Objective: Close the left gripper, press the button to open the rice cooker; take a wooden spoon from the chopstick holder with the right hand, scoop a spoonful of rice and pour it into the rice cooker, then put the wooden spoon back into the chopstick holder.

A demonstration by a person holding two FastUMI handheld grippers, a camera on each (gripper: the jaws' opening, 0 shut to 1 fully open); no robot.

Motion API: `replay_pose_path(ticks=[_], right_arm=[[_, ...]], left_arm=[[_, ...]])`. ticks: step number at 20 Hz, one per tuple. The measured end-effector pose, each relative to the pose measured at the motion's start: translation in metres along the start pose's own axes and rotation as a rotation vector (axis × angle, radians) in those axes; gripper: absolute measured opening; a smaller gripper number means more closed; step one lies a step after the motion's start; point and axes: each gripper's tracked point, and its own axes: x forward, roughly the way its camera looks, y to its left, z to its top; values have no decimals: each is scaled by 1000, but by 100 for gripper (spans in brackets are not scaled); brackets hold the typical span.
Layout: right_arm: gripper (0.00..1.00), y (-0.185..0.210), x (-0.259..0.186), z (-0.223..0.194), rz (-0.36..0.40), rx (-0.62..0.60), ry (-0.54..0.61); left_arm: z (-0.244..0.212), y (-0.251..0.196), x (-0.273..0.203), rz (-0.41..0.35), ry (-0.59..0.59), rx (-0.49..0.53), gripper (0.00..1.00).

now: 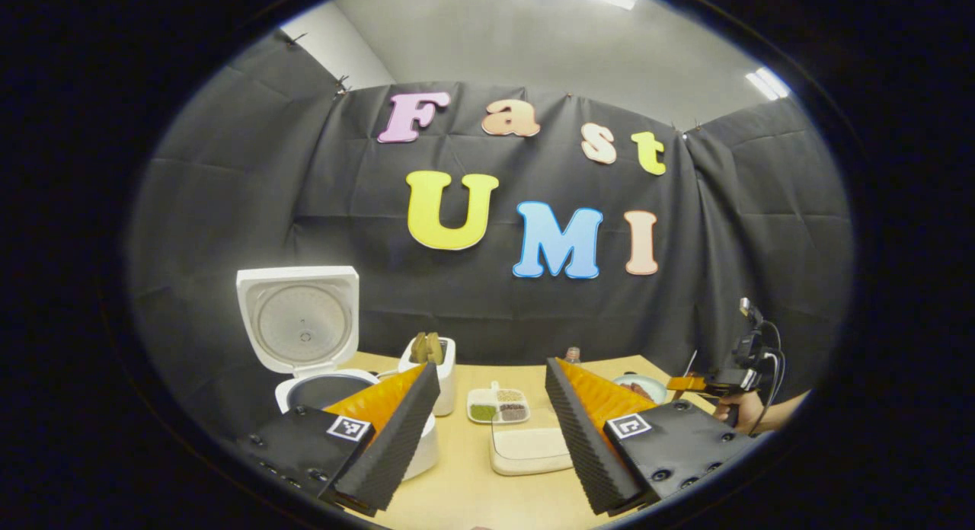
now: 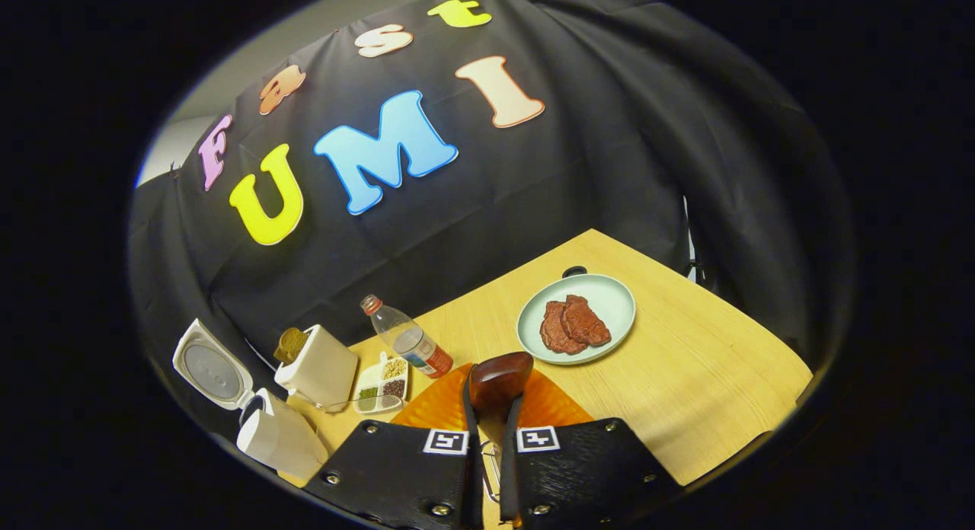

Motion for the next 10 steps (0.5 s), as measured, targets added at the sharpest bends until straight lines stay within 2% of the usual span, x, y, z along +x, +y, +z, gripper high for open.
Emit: replay_pose_path(ticks=[4,5,6,7,9,10], right_arm=[[9,-1,14,-20,1,-64,26],[13,0,12,-17,16,-91,16],[16,-6,11,-20,-8,-146,29],[34,-11,7,-21,-14,-208,23],[96,-27,-8,-5,-84,-332,-5],[97,-30,-20,4,-94,-377,-24]], left_arm=[[-2,-1,-3,6,12,1,96],[-2,-4,-3,1,13,0,96],[0,-7,-1,-6,12,1,97],[2,-10,0,-13,6,3,96],[7,-21,5,-39,-9,3,96],[9,-25,9,-51,-15,1,97]])
